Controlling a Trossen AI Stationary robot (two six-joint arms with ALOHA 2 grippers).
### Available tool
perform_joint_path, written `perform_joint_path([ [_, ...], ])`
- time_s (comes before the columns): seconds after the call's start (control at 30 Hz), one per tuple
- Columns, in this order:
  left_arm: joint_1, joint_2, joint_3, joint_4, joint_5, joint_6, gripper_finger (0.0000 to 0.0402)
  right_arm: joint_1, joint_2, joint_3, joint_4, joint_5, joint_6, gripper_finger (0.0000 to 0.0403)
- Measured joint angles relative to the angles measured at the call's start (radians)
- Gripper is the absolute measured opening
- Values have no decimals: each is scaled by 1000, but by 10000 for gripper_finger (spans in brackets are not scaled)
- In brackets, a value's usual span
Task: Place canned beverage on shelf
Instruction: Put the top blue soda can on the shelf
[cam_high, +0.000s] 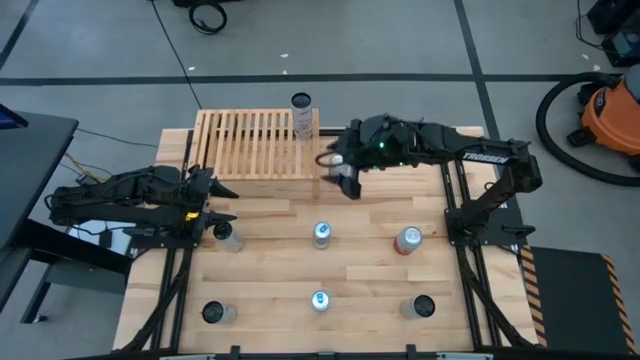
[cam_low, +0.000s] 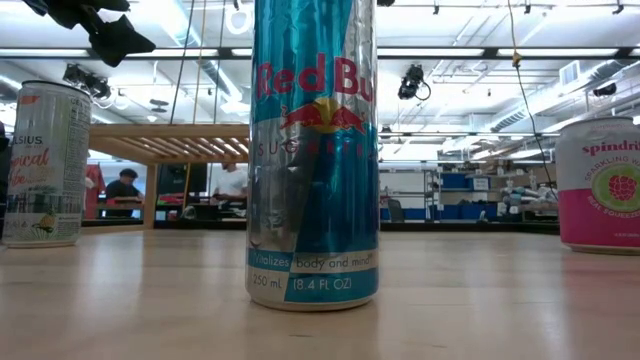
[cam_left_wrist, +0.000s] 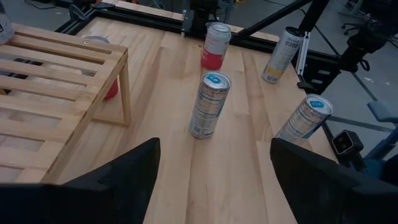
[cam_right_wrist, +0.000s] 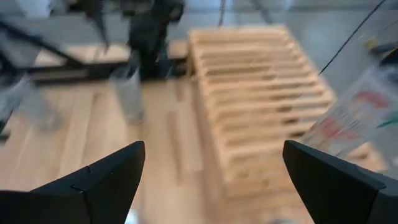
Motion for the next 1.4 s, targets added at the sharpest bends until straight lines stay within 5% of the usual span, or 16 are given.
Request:
perform_joint_path([
  [0.13,0,0,0,0,0,1,314,82,-1,-16,-129,33,44,391],
  [0.5,0,0,0,-2,0,4,314,209,-7,-271,79,108,146,391],
  [0.83,0,0,0,-2,0,3,314,193,-1,-419,224,27,177,391],
  [1.4,0,0,0,-2,0,3,314,119,0,-608,513,-230,-120,391],
])
